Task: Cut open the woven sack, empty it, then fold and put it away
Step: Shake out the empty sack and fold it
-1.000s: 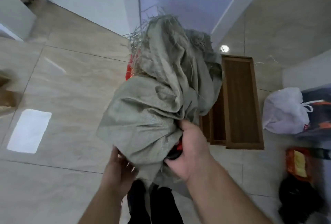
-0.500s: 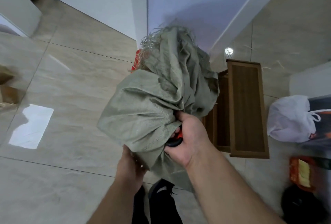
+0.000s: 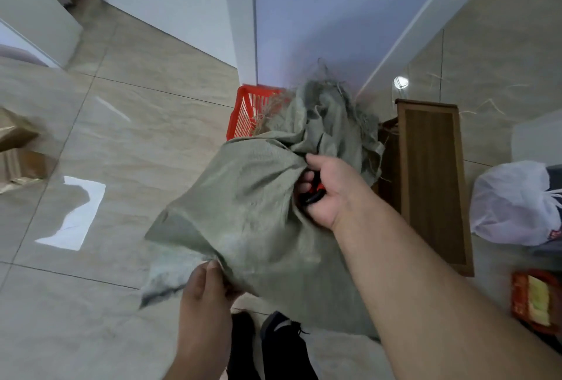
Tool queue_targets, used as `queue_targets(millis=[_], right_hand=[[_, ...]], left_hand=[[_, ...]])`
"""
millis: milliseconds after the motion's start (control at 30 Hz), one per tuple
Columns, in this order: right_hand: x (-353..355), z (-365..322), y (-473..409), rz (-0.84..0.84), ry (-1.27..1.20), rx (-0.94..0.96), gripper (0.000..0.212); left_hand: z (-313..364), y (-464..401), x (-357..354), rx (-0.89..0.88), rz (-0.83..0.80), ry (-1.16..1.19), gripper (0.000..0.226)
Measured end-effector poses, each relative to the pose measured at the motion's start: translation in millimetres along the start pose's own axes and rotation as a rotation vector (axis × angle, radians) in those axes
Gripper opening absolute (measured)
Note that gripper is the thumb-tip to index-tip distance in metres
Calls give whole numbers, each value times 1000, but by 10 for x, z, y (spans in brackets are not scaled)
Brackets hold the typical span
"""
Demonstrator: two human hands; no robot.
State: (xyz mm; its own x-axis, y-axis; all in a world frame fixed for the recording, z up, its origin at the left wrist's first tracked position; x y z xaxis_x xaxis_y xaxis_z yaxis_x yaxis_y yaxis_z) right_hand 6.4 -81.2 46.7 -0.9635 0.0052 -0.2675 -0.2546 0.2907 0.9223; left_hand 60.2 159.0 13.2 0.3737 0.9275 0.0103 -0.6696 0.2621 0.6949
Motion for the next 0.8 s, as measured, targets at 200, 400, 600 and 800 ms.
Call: queue_targets(millis=[200, 400, 600, 800], right_hand=[[-186, -448, -434, -27, 340, 69, 35], [-123, -1175, -382, 140, 939, 505, 20], [946, -1058, 393, 376, 1106, 677, 24], [1489, -543, 399, 361, 1304, 610, 67]], left_hand=[[640, 229, -418, -116, -63, 155, 56], [1126, -89, -950, -227, -185, 268, 46], [1398, -402, -1423, -214, -253, 303, 42], [1614, -526, -1745, -242, -293, 275, 39]])
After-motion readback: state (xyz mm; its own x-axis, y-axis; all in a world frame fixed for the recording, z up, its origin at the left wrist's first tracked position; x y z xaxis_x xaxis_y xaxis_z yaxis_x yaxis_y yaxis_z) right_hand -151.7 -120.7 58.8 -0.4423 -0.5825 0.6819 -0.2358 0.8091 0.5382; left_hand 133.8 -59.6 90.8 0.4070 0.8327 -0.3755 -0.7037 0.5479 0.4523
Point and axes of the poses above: each hand's wrist, its own y-axis away from the middle knuckle, its own x-axis out of the back of the hand, z = x × y, the point moved 7 cm from there along -y, towards the middle knuckle, and after that the axes turned 4 degrees about y, right-handed, at the moved point
